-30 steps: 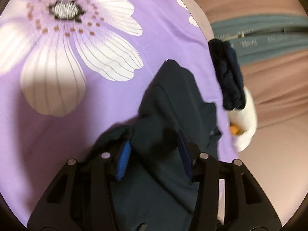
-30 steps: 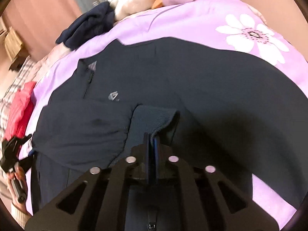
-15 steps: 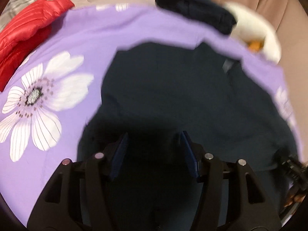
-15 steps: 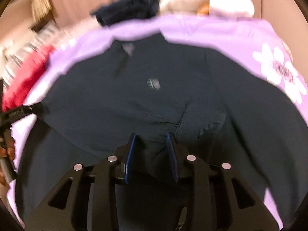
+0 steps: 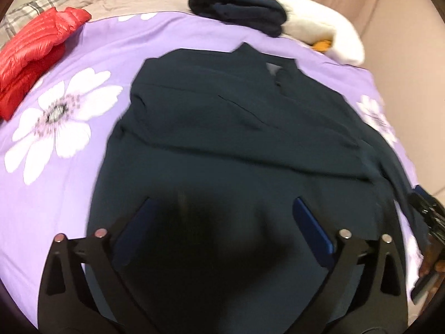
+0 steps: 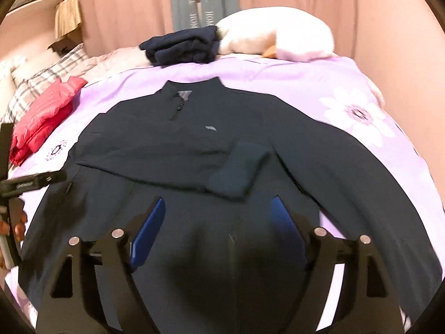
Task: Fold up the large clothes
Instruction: 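Grasp the other sleeve's ribbed cuff with the right tool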
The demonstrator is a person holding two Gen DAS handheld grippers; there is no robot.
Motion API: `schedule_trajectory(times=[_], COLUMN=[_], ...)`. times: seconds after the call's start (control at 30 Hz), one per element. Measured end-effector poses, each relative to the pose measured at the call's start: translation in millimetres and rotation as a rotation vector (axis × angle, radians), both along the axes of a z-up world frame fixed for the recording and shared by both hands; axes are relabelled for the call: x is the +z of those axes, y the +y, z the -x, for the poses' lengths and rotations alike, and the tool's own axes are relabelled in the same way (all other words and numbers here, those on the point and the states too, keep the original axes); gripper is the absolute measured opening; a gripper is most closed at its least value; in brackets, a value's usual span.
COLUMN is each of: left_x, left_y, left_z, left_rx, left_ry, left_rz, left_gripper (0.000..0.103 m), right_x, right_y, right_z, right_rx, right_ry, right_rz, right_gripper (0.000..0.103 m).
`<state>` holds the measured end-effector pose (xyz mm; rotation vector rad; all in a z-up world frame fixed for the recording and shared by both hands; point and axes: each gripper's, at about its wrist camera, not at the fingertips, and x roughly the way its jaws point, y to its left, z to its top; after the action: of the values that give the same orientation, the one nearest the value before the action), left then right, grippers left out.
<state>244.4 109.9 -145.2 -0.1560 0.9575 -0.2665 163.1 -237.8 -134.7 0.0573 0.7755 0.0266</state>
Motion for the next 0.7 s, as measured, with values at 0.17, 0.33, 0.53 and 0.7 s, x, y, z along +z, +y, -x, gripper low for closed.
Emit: schedule_trajectory(times=[0.17,0.33,0.53,0.7], left_x=[6,10,8,8], left_y=[-5,-2,8,17], left_z=[48,88,116,132], left_rx=[0.000,0.017,0.027,0.051], left_ry=[0.016,0.020,0.059,0.079], left_rz=[0.057,0.106,0.130,0.123], left_gripper=[0.101,0.101,0.101,0.101], right_x=[2,2,-11,-38], right_y=[-25,-61,-114,-173], right_z=[45,86,125,157], right_rx=[-0.099,-0.207,-0.366,-0.526], right_ry=[0.003,0.017,0.054,0.055], right_rz=[0.051,0.034,-0.086,-0.447], right_gripper=[0.087,0.089,0.090,0.090])
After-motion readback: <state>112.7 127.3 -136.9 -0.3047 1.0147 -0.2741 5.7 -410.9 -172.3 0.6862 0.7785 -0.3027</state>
